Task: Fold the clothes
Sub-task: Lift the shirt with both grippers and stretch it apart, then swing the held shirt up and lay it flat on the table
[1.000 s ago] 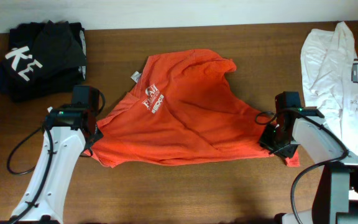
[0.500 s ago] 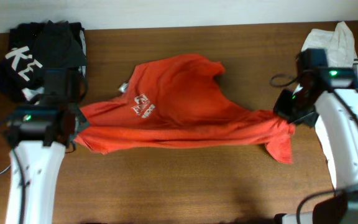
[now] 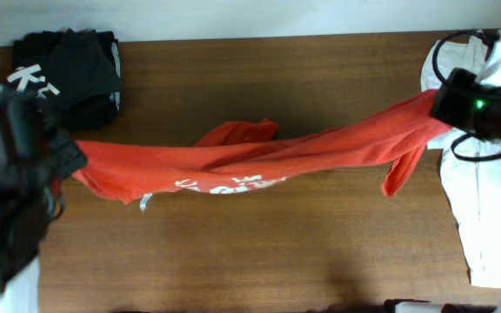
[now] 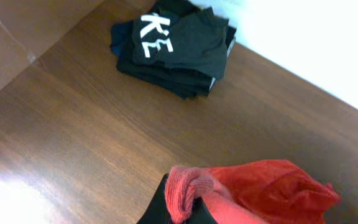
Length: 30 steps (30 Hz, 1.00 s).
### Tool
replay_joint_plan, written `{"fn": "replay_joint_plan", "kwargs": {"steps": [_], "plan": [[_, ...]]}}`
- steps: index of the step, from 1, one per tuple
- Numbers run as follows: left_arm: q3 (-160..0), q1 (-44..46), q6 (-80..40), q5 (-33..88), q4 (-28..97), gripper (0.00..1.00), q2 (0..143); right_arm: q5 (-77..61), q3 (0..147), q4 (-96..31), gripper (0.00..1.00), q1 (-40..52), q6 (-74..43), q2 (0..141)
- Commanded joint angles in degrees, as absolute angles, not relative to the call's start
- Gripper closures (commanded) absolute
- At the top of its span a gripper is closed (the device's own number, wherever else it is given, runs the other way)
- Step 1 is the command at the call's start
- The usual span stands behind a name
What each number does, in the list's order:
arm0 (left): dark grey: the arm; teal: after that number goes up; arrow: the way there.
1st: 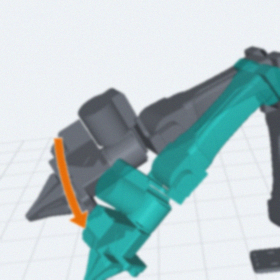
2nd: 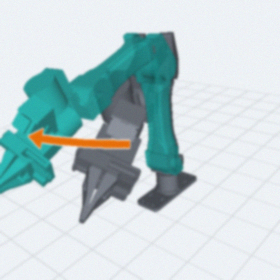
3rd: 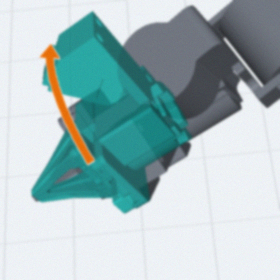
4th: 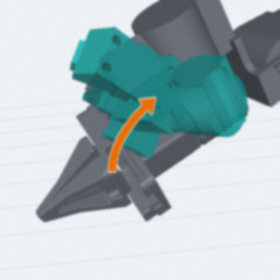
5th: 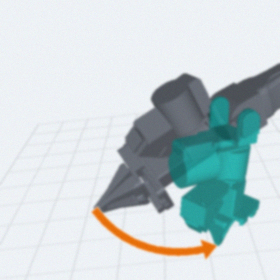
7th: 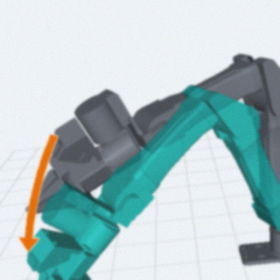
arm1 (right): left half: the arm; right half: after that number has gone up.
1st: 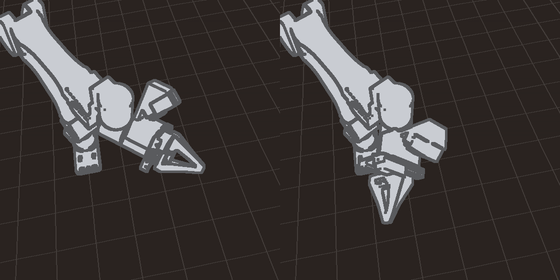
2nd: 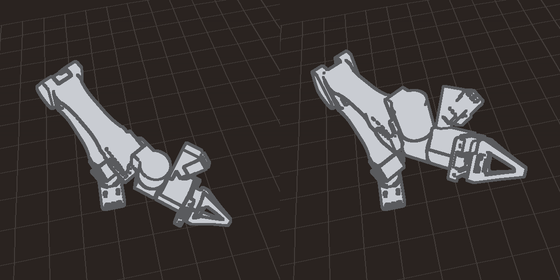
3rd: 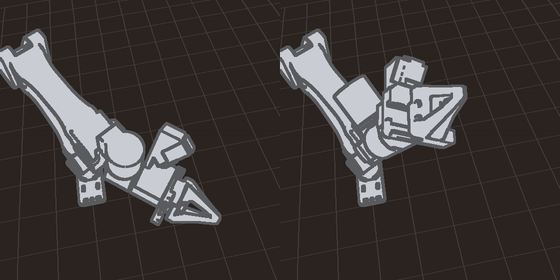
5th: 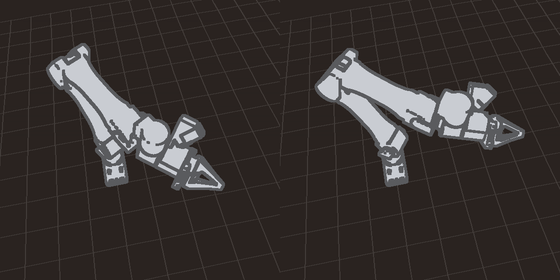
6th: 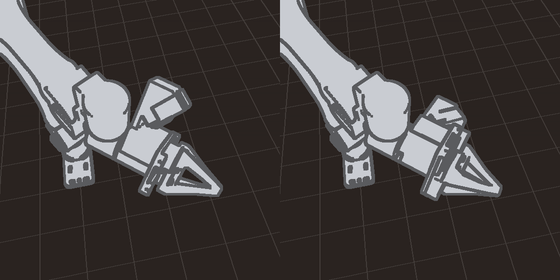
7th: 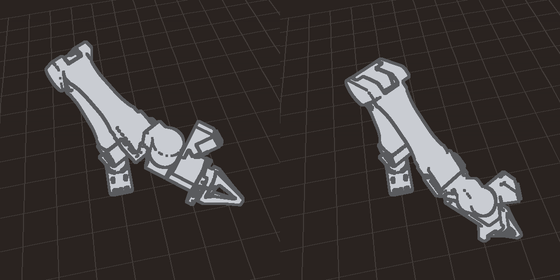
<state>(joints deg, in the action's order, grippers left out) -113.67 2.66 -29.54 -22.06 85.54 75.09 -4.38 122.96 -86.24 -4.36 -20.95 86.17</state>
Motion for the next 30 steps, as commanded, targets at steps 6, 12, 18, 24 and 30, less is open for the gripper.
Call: {"fn": "replay_joint_plan", "kwargs": {"steps": [6, 12, 18, 24, 30], "plan": [[-114.0, 2.7, -28.6, -20.3, 85.8, 0.99, 101.0, -8.6, 123.0, -94.2, 0.85, -4.5, -13.7, 107.8], [-114.0, 2.7, -28.6, -20.3, 86.2, 0.99, 102.7, -6.2, 116.5, -95.5, 0.14, 4.3, -9.0, 112.7], [-114.0, 2.7, -28.6, -20.3, 86.4, 0.99, 102.7, -4.8, 92.2, -78.2, 0.50, 7.0, -9.8, 112.8], [-114.0, 2.7, -28.6, -20.3, 86.7, 0.99, 102.7, -5.6, 81.4, -65.3, 0.55, 7.0, -9.9, 112.9], [-114.0, 2.7, -28.6, -20.3, 87.1, 0.99, 102.7, -5.8, 81.1, -62.2, 0.93, 7.0, -10.2, 112.9]]}}
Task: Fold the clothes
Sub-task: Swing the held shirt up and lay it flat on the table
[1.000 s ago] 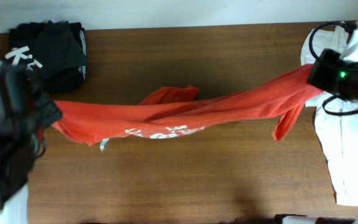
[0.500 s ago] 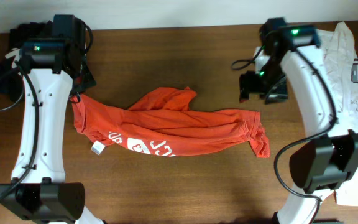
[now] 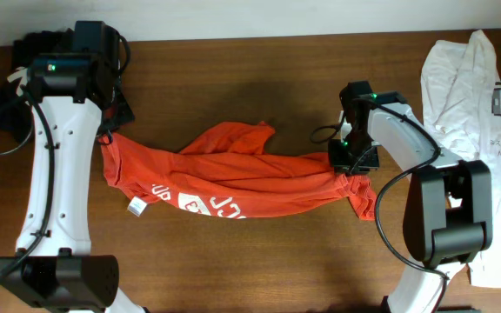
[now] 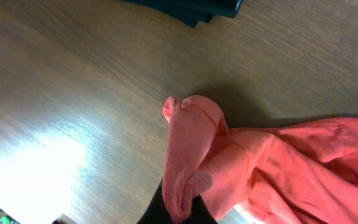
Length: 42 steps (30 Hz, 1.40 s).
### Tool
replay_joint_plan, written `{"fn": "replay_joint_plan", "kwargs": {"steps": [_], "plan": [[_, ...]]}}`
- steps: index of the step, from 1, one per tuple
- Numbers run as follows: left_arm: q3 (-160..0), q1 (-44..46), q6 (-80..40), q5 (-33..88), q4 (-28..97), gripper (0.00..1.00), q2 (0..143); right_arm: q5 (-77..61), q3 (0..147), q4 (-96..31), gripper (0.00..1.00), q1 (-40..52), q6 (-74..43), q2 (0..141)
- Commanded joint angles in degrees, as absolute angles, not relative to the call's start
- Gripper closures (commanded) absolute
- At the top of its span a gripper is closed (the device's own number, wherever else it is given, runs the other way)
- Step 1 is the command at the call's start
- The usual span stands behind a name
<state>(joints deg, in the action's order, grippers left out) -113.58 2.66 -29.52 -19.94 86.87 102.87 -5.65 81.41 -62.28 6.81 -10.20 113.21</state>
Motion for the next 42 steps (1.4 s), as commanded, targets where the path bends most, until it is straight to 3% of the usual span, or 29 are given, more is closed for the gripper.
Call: {"fn": "replay_joint_plan", "kwargs": {"steps": [1, 5, 10, 12, 17, 20, 22, 23, 25, 28, 31, 33, 36, 40, 42], "plan": [[-114.0, 2.7, -28.6, -20.3, 87.1, 0.99, 102.7, -5.7, 81.5, -62.8, 0.96, 7.0, -10.6, 112.9], [-115.4, 3.8, -28.2, -20.3, 88.4, 0.99, 101.0, -5.8, 91.0, -74.4, 0.96, 7.0, -11.4, 111.3], [-130.1, 9.3, -23.6, -20.1, 89.5, 0.99, 94.2, -3.7, 121.0, -90.3, 0.96, 7.0, -11.3, 103.8], [-131.2, 7.9, -21.0, -18.3, 83.7, 0.99, 94.7, -3.6, 130.8, -88.4, 0.96, 7.0, -11.2, 104.0], [-131.5, 1.7, -15.7, -6.0, 63.3, 0.99, 104.6, -4.0, 134.8, -72.5, 0.96, 6.7, -16.9, 104.6], [-151.5, -0.8, -12.5, -3.6, 65.0, 0.99, 104.4, -7.0, 156.7, -80.0, 0.96, -1.7, -16.8, 104.6], [-175.9, -2.6, -12.0, -3.6, 70.6, 0.99, 104.4, -15.5, 175.9, -86.4, 0.96, -14.5, -17.0, 104.5], [-179.6, -2.6, -11.9, -3.6, 71.8, 0.99, 103.5, -17.9, 180.1, -88.7, 0.96, -19.6, -17.0, 104.1], [-176.9, -2.6, -11.8, -3.6, 74.3, 0.99, 99.2, -21.3, 179.2, -92.8, 0.96, -25.5, -15.0, 102.1], [-173.5, -2.6, -11.9, -1.9, 84.8, 0.99, 100.6, -25.1, 175.3, -97.3, 0.96, -25.2, -10.8, 103.2], [-158.2, -2.4, -11.9, 2.3, 96.7, 0.99, 107.7, -26.3, 156.6, -97.3, 0.96, -18.0, -7.4, 103.1], [-145.0, -2.4, -13.0, 2.4, 95.8, 0.99, 108.6, -20.9, 144.2, -97.3, 0.96, -13.2, -6.2, 102.6], [-142.4, -2.2, -13.6, 5.0, 96.7, 0.99, 107.4, -15.8, 136.0, -97.3, 0.96, -9.6, -6.2, 101.7], [-141.2, -1.9, -13.5, 5.4, 87.2, 0.99, 107.6, -16.0, 135.9, -88.5, 0.96, -8.6, -8.2, 103.1], [-138.0, -1.9, -13.6, 5.4, 67.5, 0.99, 112.6, -15.9, 135.9, -73.9, 0.96, -5.9, -14.2, 106.5]]}}
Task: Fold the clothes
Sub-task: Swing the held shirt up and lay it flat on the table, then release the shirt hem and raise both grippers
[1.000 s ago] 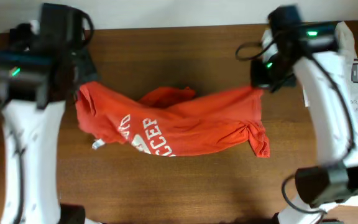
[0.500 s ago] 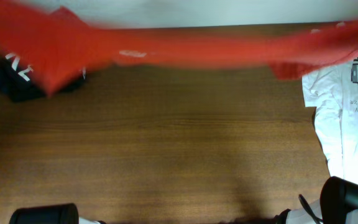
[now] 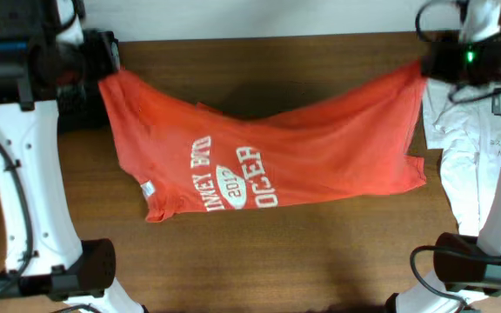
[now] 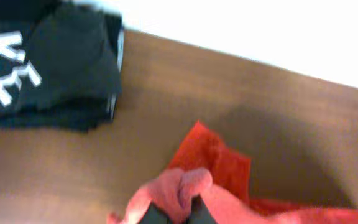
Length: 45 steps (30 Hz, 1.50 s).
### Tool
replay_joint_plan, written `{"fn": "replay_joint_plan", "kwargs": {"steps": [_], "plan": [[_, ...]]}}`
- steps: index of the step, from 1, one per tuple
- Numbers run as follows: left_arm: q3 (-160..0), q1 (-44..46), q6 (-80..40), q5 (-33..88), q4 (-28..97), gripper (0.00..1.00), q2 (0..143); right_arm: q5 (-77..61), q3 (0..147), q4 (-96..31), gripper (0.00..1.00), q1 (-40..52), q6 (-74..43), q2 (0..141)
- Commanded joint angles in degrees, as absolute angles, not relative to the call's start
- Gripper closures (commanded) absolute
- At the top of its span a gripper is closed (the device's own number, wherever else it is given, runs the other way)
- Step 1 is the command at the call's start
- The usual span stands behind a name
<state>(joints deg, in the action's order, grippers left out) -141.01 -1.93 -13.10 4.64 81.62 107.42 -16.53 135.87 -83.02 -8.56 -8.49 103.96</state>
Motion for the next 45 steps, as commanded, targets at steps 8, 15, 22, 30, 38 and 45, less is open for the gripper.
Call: {"fn": "replay_joint_plan", "kwargs": {"steps": [8, 15, 22, 30, 38, 45], "plan": [[-176.3, -12.5, -14.9, 14.4, 50.5, 0.99, 114.4, -20.8, 170.0, -71.6, 0.96, -19.9, -18.3, 107.5], [-149.7, -12.4, -11.8, 14.4, 73.3, 0.99, 119.2, -18.6, 154.2, -91.4, 0.96, -11.4, -7.2, 115.4], [-135.1, -12.4, -9.1, 12.3, 91.2, 0.99, 115.1, -11.2, 131.8, -97.3, 0.96, -6.5, -8.3, 111.3], [-122.3, -11.6, -9.3, 10.1, 96.7, 0.99, 90.6, 4.5, 111.2, -97.3, 0.96, -12.2, -17.0, 88.2], [-92.1, -11.6, -10.9, 9.8, 96.7, 0.99, 79.3, 6.9, 93.7, -95.1, 0.96, -12.0, -23.3, 84.4], [-84.6, -11.6, -17.6, 3.2, 88.9, 0.99, 78.8, 6.3, 85.8, -89.3, 0.96, -12.0, -25.2, 81.1]]}}
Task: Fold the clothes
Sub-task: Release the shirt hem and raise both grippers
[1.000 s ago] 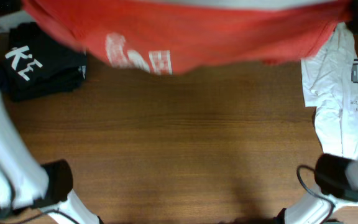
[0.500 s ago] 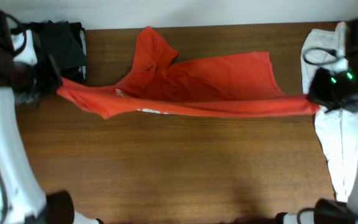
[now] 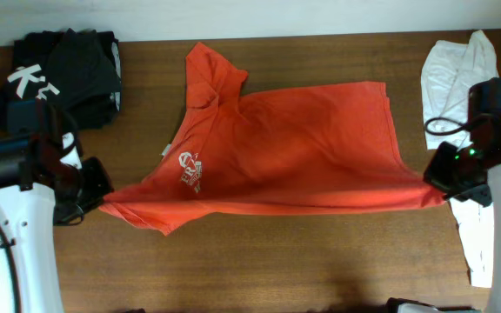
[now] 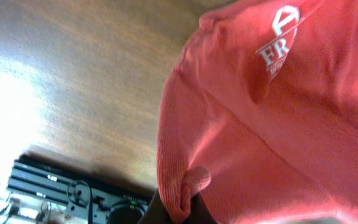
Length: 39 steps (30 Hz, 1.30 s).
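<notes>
An orange T-shirt lies spread across the middle of the table, one sleeve pointing to the far edge and a small white print on its left part. Its near edge is stretched taut between my two grippers. My left gripper is shut on the left corner; in the left wrist view the ribbed hem is bunched between the fingers of the left gripper. My right gripper holds the right corner, its fingers hidden under the arm.
A pile of folded black clothes with white letters sits at the far left corner. A white garment lies along the right edge, partly under my right arm. Bare brown table runs along the near side.
Both grippers have moved from the far edge of the table to the near side. The shirt, then hanging spread with its big print showing, now lies mostly on the table.
First the shirt was a bunched band stretched between grippers far apart. Then the grippers were closer together with the shirt crumpled on the table. Then it was held up spread at the far edge, and now it lies flat with its near edge held taut.
</notes>
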### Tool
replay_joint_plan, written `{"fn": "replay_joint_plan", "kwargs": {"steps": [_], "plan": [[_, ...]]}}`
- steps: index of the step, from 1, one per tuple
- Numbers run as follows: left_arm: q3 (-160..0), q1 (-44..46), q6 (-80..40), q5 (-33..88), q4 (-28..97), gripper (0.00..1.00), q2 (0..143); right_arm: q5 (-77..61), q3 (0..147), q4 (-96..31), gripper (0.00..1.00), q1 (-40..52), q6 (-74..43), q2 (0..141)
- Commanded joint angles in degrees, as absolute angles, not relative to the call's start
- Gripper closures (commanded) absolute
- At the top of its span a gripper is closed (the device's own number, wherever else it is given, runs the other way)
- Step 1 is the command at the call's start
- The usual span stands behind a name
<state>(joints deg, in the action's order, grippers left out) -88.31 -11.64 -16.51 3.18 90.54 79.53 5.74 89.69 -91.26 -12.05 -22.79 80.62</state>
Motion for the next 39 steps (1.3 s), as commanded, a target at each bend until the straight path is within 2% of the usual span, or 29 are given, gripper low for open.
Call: {"fn": "replay_joint_plan", "kwargs": {"steps": [1, 7, 13, 18, 19, 20, 21, 22, 23, 24, 25, 27, 30, 34, 35, 39], "plan": [[-80.5, -11.6, -18.4, 3.2, 86.2, 0.99, 78.8, 6.2, 81.1, -86.0, 0.95, -12.0, -25.2, 81.1], [-69.3, -11.6, -22.0, 3.2, 70.4, 0.99, 78.8, 5.8, 74.7, -77.7, 0.95, -12.0, -29.7, 81.1], [-65.9, -11.3, -23.1, 5.2, 54.3, 0.99, 80.3, 5.0, 69.5, -62.5, 0.91, -12.1, -32.4, 81.9], [-65.8, -5.5, -23.1, 5.1, 44.1, 0.99, 90.6, 4.8, 69.5, -55.0, 0.93, -12.0, -32.2, 89.6], [-65.8, -4.9, -23.1, 4.0, 40.6, 0.91, 94.3, 2.3, 69.5, -55.3, 0.88, -12.0, -30.4, 91.0], [-65.8, -4.9, -23.1, 2.0, 38.9, 0.90, 95.6, 0.3, 69.5, -55.4, 0.78, -12.0, -28.3, 91.2], [-65.8, -4.9, -23.1, -1.8, 37.2, 0.85, 96.6, -1.7, 69.5, -56.3, 0.47, -12.0, -26.6, 91.2], [-66.0, -4.9, -22.2, -4.3, 36.9, 0.45, 96.6, -2.0, 69.5, -58.6, 0.22, -12.0, -26.4, 91.2], [-66.5, -4.9, -20.1, -4.3, 37.6, 0.18, 96.5, -1.9, 69.5, -60.2, 0.13, -12.0, -26.4, 91.2], [-67.8, -4.9, -19.5, -4.6, 40.0, 0.13, 96.5, -1.7, 69.5, -60.9, 0.04, -12.2, -26.4, 91.2], [-69.3, -4.9, -19.6, -4.6, 42.6, 0.08, 96.4, -1.1, 69.5, -61.3, 0.01, -12.5, -26.4, 91.2], [-73.4, -4.9, -19.7, -3.8, 49.2, 0.02, 96.0, -0.2, 69.5, -62.8, 0.01, -14.5, -26.4, 91.2], [-74.3, -4.9, -19.7, -3.7, 51.8, 0.01, 95.6, -1.7, 67.1, -63.7, 0.01, -15.8, -26.4, 91.4], [-74.2, -4.9, -19.7, -3.7, 52.4, 0.01, 95.7, -3.9, 59.1, -58.9, 0.29, -15.0, -26.4, 91.5], [-74.1, -4.9, -19.7, -3.7, 52.6, 0.01, 95.7, -3.9, 57.1, -56.4, 0.46, -15.0, -26.4, 91.5], [-73.9, -4.9, -19.7, -3.9, 53.1, 0.01, 95.7, -3.9, 54.0, -51.3, 0.54, -15.0, -26.4, 91.5]]}}
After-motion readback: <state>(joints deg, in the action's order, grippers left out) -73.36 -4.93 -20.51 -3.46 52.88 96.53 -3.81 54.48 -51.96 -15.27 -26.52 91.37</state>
